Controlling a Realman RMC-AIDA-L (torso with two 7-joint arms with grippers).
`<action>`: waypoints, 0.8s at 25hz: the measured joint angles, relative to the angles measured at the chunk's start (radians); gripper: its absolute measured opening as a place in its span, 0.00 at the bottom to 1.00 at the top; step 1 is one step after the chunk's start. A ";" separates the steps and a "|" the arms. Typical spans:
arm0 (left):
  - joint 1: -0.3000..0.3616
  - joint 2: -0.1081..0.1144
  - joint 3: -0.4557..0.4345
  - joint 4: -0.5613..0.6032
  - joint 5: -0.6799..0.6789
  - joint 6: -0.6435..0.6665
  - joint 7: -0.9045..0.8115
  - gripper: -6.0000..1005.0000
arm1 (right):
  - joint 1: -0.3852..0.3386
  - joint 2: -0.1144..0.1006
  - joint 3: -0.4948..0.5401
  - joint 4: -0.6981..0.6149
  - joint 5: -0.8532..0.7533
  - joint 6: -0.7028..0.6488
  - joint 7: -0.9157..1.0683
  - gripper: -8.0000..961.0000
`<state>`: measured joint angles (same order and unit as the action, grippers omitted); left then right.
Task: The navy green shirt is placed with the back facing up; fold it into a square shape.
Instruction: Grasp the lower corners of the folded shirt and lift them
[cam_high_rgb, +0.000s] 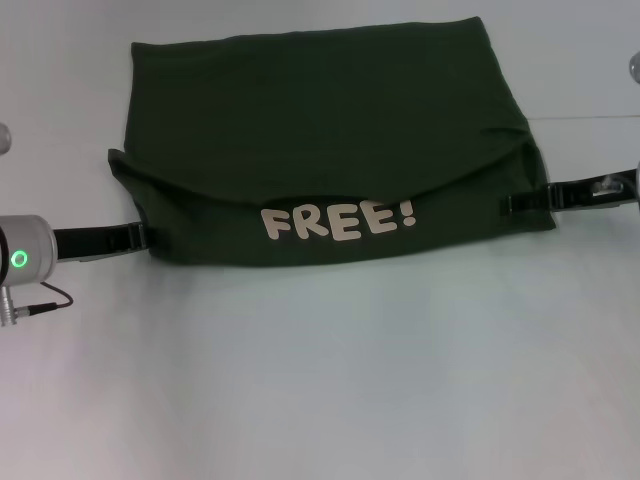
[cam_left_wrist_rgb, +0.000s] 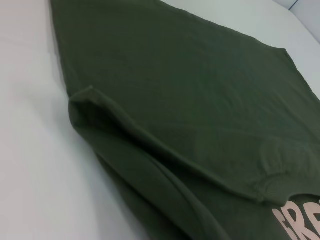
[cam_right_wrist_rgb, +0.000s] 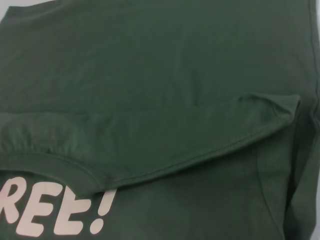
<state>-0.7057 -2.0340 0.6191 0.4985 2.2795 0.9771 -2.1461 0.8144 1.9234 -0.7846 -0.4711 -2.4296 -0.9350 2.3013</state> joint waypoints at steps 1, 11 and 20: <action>0.000 0.000 0.001 0.000 0.000 0.000 0.000 0.05 | 0.000 0.005 -0.004 0.003 0.000 0.012 0.000 0.88; -0.003 -0.001 0.003 0.011 0.000 0.001 0.000 0.05 | -0.003 0.044 -0.022 0.011 -0.004 0.105 -0.006 0.87; -0.005 -0.001 0.002 0.012 0.000 0.002 0.000 0.05 | -0.005 0.047 -0.030 0.020 -0.005 0.114 -0.003 0.86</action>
<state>-0.7103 -2.0352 0.6214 0.5109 2.2795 0.9787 -2.1461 0.8094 1.9699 -0.8142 -0.4510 -2.4345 -0.8210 2.2988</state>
